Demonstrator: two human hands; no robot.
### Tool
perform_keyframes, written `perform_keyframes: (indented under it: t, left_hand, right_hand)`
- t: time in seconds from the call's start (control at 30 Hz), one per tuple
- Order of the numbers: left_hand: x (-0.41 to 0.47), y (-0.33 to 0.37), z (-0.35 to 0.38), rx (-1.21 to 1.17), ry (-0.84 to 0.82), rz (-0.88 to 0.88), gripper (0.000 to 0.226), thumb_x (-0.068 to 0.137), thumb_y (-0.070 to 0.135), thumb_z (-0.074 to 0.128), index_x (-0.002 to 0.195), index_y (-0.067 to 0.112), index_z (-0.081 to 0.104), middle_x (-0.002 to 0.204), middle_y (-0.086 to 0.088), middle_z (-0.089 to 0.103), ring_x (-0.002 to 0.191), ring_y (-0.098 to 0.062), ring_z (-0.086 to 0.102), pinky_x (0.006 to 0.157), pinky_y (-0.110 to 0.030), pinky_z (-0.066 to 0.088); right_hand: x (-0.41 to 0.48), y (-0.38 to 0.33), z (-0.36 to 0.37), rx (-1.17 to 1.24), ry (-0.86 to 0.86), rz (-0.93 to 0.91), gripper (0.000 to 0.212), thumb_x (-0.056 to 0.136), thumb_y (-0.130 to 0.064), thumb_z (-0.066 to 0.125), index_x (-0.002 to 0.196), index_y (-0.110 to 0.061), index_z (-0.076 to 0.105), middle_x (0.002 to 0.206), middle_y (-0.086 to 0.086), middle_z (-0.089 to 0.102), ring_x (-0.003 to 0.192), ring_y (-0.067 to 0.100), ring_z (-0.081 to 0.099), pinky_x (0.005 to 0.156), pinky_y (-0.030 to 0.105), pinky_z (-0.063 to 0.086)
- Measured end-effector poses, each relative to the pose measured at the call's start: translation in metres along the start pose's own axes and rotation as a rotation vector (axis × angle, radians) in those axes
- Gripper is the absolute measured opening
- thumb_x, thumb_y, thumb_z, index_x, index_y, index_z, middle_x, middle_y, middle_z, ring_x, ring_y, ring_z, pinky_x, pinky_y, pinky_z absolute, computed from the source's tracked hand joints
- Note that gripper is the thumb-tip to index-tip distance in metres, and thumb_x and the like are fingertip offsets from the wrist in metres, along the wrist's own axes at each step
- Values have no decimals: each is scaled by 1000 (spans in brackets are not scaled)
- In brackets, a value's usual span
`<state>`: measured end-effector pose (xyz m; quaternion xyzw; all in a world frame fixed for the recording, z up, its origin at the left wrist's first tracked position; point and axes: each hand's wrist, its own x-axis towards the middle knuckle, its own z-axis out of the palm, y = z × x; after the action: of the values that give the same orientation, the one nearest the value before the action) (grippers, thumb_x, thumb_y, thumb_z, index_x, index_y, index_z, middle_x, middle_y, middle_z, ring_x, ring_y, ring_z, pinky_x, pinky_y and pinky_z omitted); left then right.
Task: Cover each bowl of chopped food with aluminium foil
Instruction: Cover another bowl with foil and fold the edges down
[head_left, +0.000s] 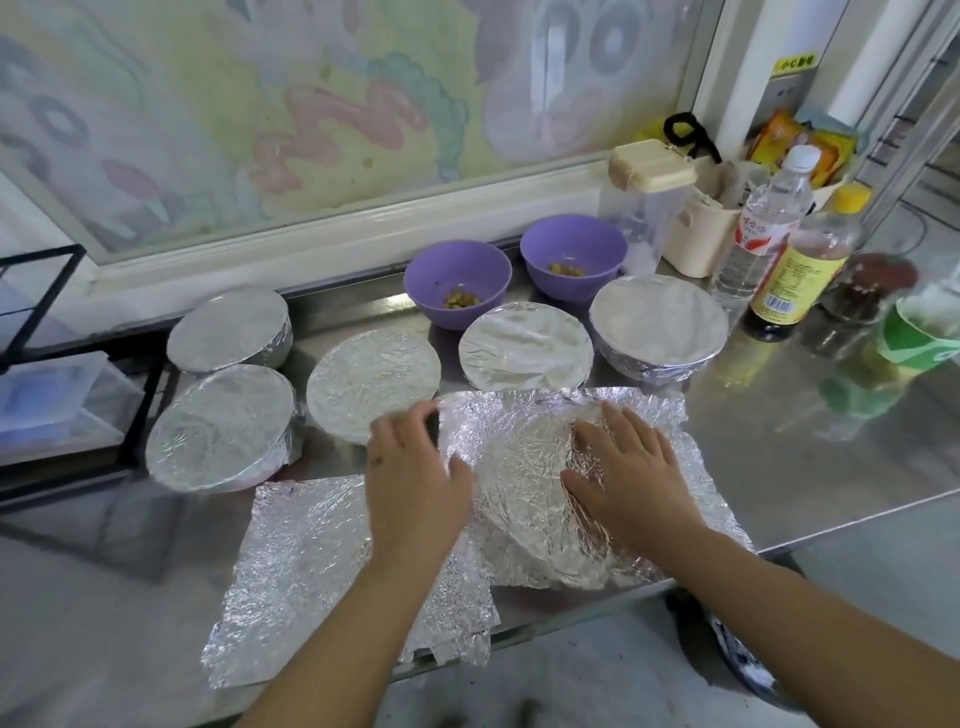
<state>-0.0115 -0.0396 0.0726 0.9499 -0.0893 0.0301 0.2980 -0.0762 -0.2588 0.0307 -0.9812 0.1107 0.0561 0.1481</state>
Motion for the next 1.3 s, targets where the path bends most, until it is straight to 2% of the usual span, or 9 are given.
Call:
perform_keyframes:
  t: [0.1, 0.23, 0.33, 0.43, 0.53, 0.87, 1.03, 1.13, 1.3]
  left_hand:
    - [-9, 28, 17, 127, 39, 556, 43, 88, 19, 59, 130, 21, 50, 133, -2, 49, 123, -19, 50, 111, -43, 40]
    - [-7, 29, 50, 369, -74, 794, 36, 90, 24, 58, 123, 11, 67, 142, -8, 54, 144, -28, 38, 121, -50, 21]
    - [-12, 24, 57, 507, -241, 746, 57, 93, 49, 44, 128, 9, 65, 150, -13, 48, 147, -32, 31, 121, -50, 22]
    - [-12, 13, 54, 572, -509, 579, 99, 85, 83, 27, 159, 18, 18, 167, -10, -3, 153, -32, -12, 122, -57, 1]
    - [-16, 10, 48, 534, -604, 532, 111, 75, 93, 23, 159, 26, -7, 162, -4, -28, 146, -27, -35, 121, -55, -9]
    - [-30, 8, 47, 521, -607, 539, 133, 55, 104, 21, 157, 26, -13, 160, -6, -34, 140, -29, -44, 121, -56, -12]
    - [-32, 7, 48, 518, -597, 543, 135, 58, 104, 34, 159, 26, -8, 161, -8, -30, 141, -32, -42, 120, -57, -9]
    - [-33, 7, 49, 516, -575, 549, 134, 58, 104, 35, 159, 25, -5, 163, -9, -27, 142, -34, -40, 120, -58, -6]
    - [-33, 7, 50, 529, -572, 558, 133, 59, 103, 35, 159, 25, -6, 162, -10, -27, 142, -34, -39, 120, -58, -5]
  right_hand:
    - [2, -1, 4, 16, -14, -3, 68, 99, -66, 31, 158, -37, 16, 170, 0, -3, 157, 22, -7, 127, 47, -3]
    - [2, -3, 6, 3, -15, -11, 80, 89, -72, 8, 159, -35, 18, 171, 2, 1, 157, 23, -3, 127, 47, 5]
    - [2, -1, 9, -19, -5, -24, 86, 83, -70, 0, 159, -34, 19, 170, 2, 4, 157, 23, 1, 126, 47, 8]
    - [2, -1, 8, -39, 0, -29, 81, 88, -72, 4, 158, -34, 20, 169, 2, 10, 155, 24, 9, 125, 46, 13]
    - [-2, 0, 7, -64, -6, -34, 81, 88, -73, 6, 156, -33, 23, 166, 3, 19, 151, 27, 20, 122, 46, 18]
    - [11, -2, 0, 65, -27, -38, 60, 104, -53, 30, 159, -30, 22, 163, -6, 29, 142, 23, 40, 109, 43, 41]
    - [40, 6, 1, 299, 32, 12, 30, 106, -39, 43, 128, -31, 61, 111, -3, 70, 97, 23, 65, 83, 41, 53]
    - [50, 9, -1, 365, 7, 34, 22, 106, -33, 49, 107, -21, 68, 78, -4, 63, 74, 20, 59, 69, 35, 48]
    - [55, 14, 0, 400, -43, 23, 32, 106, -30, 50, 80, -14, 61, 65, -3, 55, 61, 17, 51, 57, 29, 36]
